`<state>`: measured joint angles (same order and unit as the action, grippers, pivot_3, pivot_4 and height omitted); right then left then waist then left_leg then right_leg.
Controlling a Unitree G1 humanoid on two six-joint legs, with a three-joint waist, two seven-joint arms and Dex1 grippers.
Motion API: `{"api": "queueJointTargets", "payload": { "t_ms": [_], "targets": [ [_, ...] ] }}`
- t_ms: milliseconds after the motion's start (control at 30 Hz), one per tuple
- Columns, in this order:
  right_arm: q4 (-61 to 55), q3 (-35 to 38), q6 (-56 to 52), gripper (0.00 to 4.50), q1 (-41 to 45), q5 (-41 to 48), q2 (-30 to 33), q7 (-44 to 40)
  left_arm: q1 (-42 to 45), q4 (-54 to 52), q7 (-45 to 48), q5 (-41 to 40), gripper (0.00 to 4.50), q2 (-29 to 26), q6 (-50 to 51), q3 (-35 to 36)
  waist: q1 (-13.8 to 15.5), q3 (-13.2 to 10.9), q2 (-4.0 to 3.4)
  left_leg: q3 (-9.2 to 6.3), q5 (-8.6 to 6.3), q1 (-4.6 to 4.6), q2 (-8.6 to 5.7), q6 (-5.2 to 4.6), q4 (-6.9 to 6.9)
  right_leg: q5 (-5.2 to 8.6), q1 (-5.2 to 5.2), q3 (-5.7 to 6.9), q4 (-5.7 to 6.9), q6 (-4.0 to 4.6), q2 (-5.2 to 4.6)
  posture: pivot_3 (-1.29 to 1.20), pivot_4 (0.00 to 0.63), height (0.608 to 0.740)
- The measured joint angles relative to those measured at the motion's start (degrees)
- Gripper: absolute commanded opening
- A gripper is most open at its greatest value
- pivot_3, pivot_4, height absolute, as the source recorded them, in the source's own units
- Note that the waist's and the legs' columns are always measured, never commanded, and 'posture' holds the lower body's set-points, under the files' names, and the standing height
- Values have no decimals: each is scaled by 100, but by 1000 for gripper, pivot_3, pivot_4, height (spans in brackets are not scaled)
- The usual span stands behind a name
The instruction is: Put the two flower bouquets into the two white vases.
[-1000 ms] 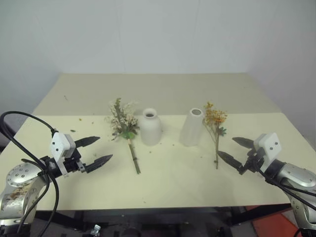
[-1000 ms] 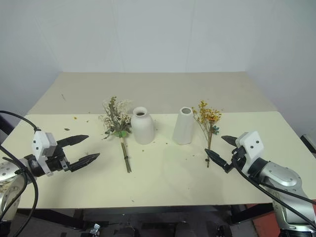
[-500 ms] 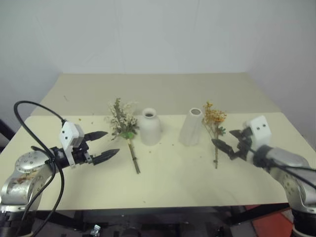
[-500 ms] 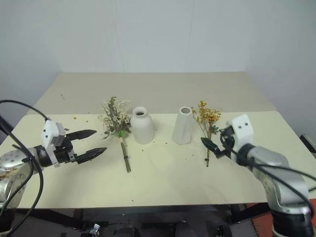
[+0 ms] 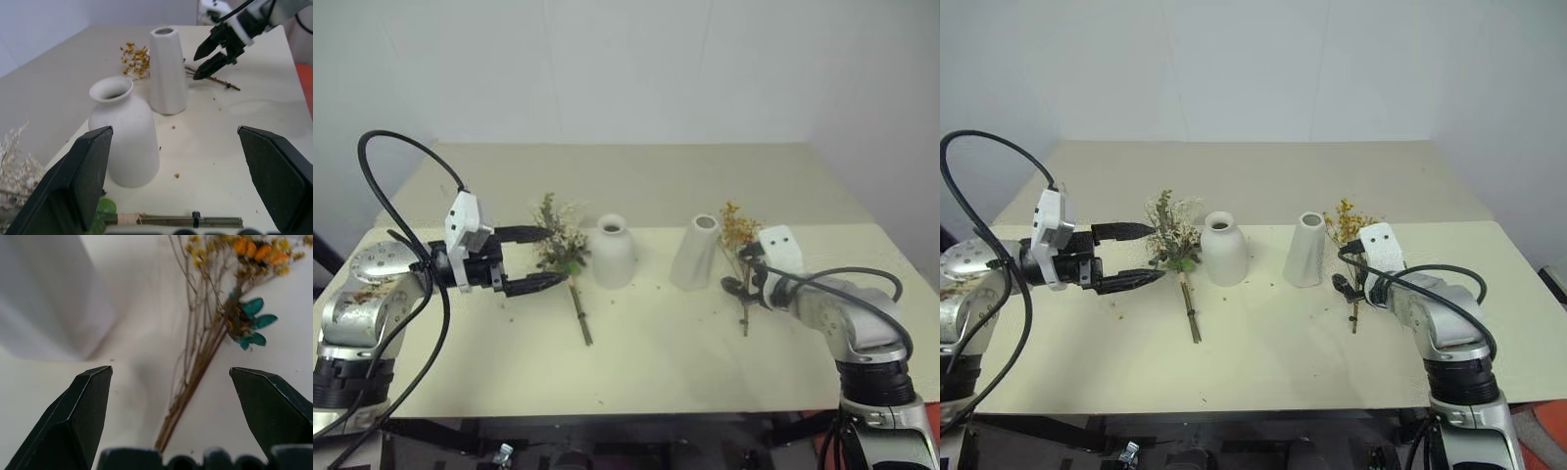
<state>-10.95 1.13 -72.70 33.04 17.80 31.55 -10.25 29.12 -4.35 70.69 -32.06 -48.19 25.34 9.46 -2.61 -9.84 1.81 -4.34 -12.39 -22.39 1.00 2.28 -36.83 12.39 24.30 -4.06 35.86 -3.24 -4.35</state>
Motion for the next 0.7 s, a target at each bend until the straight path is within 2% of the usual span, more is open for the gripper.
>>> {"api": "queueJointTargets", "payload": {
  "t_ms": [167, 267, 633, 700],
  "targets": [
    [697, -73, 95, 4500, 101, -322, -159, 78, 180, 54, 163, -67, 4464, -13, 3, 1, -21, 0, -1, 0, 0, 1, 0, 0, 0, 0, 1, -1, 1, 0, 1, 0, 150, 740],
    [965, -70, 166, 3922, 249, -367, -224, 33, 186, 69, 238, -79, 4500, -13, 3, -3, -50, -1, -1, 0, 0, 1, 1, 0, 0, -1, 0, -1, 2, 0, 1, 0, 150, 740],
    [1284, 123, 249, 47, 406, -548, -559, 116, 501, 280, 176, -94, 4500, 13, 3, -1, -98, -1, -1, -3, 1, 5, 1, -1, -1, -2, -3, -1, 6, -2, 3, 0, 150, 740],
    [1312, 300, 242, 16, 416, -593, -683, 290, 501, 280, 112, -103, 4500, 54, 2, 0, -103, -1, -1, -3, 1, 4, 0, -1, -1, -2, -3, -1, 6, -2, 2, 0, 150, 740]
  ]
}}
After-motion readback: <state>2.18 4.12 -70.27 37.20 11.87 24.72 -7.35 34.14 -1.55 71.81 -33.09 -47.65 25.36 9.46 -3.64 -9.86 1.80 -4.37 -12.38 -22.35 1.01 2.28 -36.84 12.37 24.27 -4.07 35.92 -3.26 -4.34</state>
